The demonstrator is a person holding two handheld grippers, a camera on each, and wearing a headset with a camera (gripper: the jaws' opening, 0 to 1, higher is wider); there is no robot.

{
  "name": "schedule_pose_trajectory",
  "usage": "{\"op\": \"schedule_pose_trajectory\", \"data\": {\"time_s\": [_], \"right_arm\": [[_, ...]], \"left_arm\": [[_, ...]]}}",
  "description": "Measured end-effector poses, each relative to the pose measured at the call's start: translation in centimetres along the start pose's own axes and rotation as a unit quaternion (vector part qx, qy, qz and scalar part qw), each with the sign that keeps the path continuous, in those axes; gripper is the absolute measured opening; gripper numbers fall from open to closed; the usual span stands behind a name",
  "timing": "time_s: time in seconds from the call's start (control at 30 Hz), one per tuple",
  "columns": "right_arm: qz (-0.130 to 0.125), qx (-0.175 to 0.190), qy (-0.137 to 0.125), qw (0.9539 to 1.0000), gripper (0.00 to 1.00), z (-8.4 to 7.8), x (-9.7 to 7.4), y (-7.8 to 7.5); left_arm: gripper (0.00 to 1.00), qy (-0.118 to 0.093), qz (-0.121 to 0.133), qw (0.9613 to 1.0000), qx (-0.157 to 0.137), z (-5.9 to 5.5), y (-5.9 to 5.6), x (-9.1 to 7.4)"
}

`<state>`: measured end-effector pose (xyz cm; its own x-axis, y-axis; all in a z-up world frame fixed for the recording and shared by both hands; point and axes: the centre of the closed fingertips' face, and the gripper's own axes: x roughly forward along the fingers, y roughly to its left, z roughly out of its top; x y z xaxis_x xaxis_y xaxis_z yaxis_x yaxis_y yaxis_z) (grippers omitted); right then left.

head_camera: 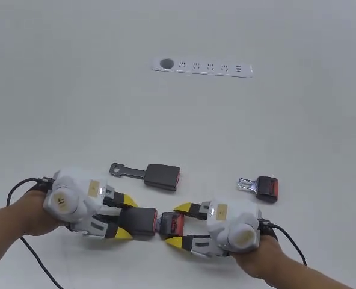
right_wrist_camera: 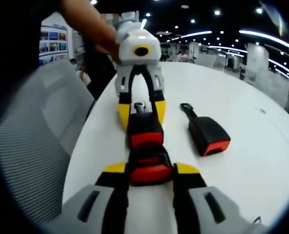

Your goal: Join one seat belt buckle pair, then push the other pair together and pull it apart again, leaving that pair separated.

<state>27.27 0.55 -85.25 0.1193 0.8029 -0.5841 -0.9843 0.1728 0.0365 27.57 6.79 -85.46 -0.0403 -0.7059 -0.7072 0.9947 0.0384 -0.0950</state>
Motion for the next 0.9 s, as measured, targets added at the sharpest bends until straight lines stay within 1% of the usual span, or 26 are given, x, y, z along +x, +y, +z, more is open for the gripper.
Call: {"op": "schedule_pose_trajectory", "data": {"time_s": [0.07,0.1,0.17,0.3,0.33,0.43,0.47,0.5,0.53,0.57,0.6,0.63,0.67,0.7,0.73,0.77,0.8,0.83,0.87,0.9], "right_arm": [[-0.003,0.008,-0.004,1.0,0.34,0.0,0.0,0.0],[-0.004,0.008,-0.004,0.9999,0.34,-0.1,0.0,0.0],[-0.008,0.011,-0.006,0.9999,0.34,-0.1,0.0,0.0],[-0.01,0.016,-0.006,0.9998,0.34,-0.1,0.0,0.0],[-0.01,-0.004,0.005,0.9999,0.34,0.0,0.0,0.1],[-0.011,0.004,0.006,0.9999,0.35,0.1,0.1,0.1],[-0.016,-0.011,0.011,0.9998,0.35,0.0,0.1,0.1],[-0.016,-0.008,0.012,0.9998,0.36,0.1,0.1,0.2],[-0.013,0.009,0.013,0.9998,0.36,0.0,0.1,0.3],[-0.014,0.006,0.013,0.9998,0.37,0.1,0.1,0.2],[-0.018,-0.002,0.017,0.9997,0.37,0.1,0.1,0.2],[-0.018,-0.025,0.031,0.999,0.38,-0.1,0.0,0.2],[-0.017,-0.038,0.038,0.9984,0.41,-0.2,0.0,0.3],[-0.014,-0.019,0.054,0.9983,0.46,-0.6,0.0,0.7],[-0.022,-0.009,0.031,0.9992,0.54,0.2,0.2,0.7],[-0.031,0.005,0.014,0.9994,0.6,0.9,0.1,0.4],[-0.04,0.018,0.007,0.999,0.66,1.2,-0.1,0.1],[-0.052,0.036,0.0,0.998,0.74,1.7,-0.4,-0.4],[-0.06,0.044,-0.005,0.9972,0.79,2.0,-0.7,-0.7],[-0.062,0.043,-0.016,0.997,0.81,2.5,-1.2,-1.0]], "left_arm": [[0.32,0.0,0.002,1.0,0.003,-0.1,0.0,0.0],[0.33,-0.002,0.002,1.0,-0.002,0.0,0.0,0.0],[0.33,-0.003,0.003,1.0,-0.001,0.0,0.0,0.0],[0.33,0.001,0.004,1.0,0.001,0.2,-0.1,0.1],[0.33,0.001,0.003,1.0,0.0,0.3,-0.2,0.1],[0.33,0.007,0.005,0.9999,0.007,0.3,-0.2,0.1],[0.33,0.01,0.008,0.9998,0.012,0.2,-0.3,0.2],[0.33,0.011,0.008,0.9998,0.015,0.2,-0.3,0.2],[0.34,0.014,0.008,0.9998,0.014,0.2,-0.3,0.2],[0.34,0.015,0.008,0.9998,0.006,0.3,-0.3,0.2],[0.34,0.017,0.008,0.9997,0.012,0.3,-0.3,0.2],[0.34,0.028,0.009,0.9992,0.028,0.2,-0.3,0.3],[0.34,0.032,0.007,0.9992,0.022,0.3,-0.4,0.3],[0.35,0.039,0.008,0.999,0.02,0.4,-0.4,0.2],[0.35,0.04,0.009,0.999,0.016,0.6,-0.4,0.2],[0.36,0.044,0.012,0.9989,0.005,0.6,-0.4,0.2],[0.38,0.053,0.026,0.9983,0.005,0.6,-0.1,0.1],[0.4,0.076,0.035,0.9964,0.01,0.0,0.2,-0.3],[0.43,0.076,0.034,0.9965,0.0,0.1,0.0,-0.4],[0.45,0.067,0.034,0.9971,-0.001,0.4,0.0,-0.5]]}}
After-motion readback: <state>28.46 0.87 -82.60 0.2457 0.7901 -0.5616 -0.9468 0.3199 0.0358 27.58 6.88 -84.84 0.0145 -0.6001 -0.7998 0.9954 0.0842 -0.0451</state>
